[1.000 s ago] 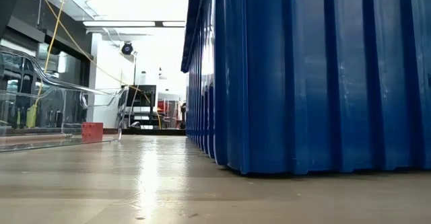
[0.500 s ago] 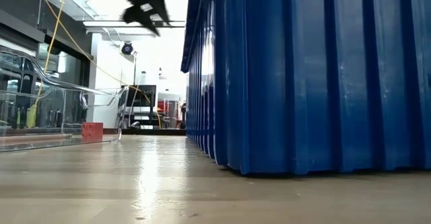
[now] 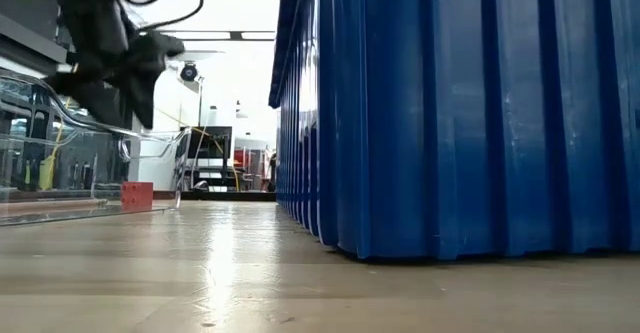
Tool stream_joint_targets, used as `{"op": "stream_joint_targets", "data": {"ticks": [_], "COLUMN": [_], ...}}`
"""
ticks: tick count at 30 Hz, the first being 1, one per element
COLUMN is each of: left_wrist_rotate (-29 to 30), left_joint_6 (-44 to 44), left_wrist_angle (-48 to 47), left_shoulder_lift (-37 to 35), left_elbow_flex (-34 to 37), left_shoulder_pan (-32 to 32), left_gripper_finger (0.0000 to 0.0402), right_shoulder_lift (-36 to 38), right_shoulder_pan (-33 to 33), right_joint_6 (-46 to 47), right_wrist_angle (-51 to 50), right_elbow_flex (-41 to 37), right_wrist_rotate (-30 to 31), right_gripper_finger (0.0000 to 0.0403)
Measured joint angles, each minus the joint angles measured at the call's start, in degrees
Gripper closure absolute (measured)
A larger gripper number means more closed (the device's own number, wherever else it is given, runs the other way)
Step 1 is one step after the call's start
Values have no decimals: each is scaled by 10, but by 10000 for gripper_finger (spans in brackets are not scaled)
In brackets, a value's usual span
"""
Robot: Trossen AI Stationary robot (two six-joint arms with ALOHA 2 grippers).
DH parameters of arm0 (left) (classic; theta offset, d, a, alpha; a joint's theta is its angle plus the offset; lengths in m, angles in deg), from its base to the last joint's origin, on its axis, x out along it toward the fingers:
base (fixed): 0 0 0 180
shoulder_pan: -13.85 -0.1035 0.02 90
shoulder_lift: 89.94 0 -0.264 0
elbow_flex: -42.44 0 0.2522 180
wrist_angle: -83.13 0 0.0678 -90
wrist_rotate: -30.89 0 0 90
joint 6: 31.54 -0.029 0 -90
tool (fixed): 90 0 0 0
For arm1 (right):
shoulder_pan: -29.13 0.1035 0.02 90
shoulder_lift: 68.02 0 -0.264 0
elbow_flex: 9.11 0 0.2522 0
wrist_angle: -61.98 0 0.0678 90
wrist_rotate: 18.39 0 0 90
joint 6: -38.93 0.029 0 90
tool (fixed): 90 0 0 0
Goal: Sort blocks
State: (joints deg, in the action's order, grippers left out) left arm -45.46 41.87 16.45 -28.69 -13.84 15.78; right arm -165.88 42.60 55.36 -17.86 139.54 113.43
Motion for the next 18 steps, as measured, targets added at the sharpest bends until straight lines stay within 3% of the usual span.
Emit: {"op": "stream_joint_targets", "data": {"ticks": [10, 18], "left_wrist_rotate": [26, 28], "left_joint_6": [9, -23], "left_wrist_angle": [17, 117], "left_shoulder_lift": [91, 154], "left_elbow_flex": [33, 30], "left_shoulder_pan": [-41, -75], "left_gripper_finger": [194, 194], "right_shoulder_lift": [0, 0], "right_shoulder_pan": [-11, -12], "right_joint_6": [1, 11], "right_wrist_angle": [6, 7], "right_elbow_flex": [0, 0], "right_wrist_rotate": [0, 0], "right_gripper_finger": [403, 403]}}
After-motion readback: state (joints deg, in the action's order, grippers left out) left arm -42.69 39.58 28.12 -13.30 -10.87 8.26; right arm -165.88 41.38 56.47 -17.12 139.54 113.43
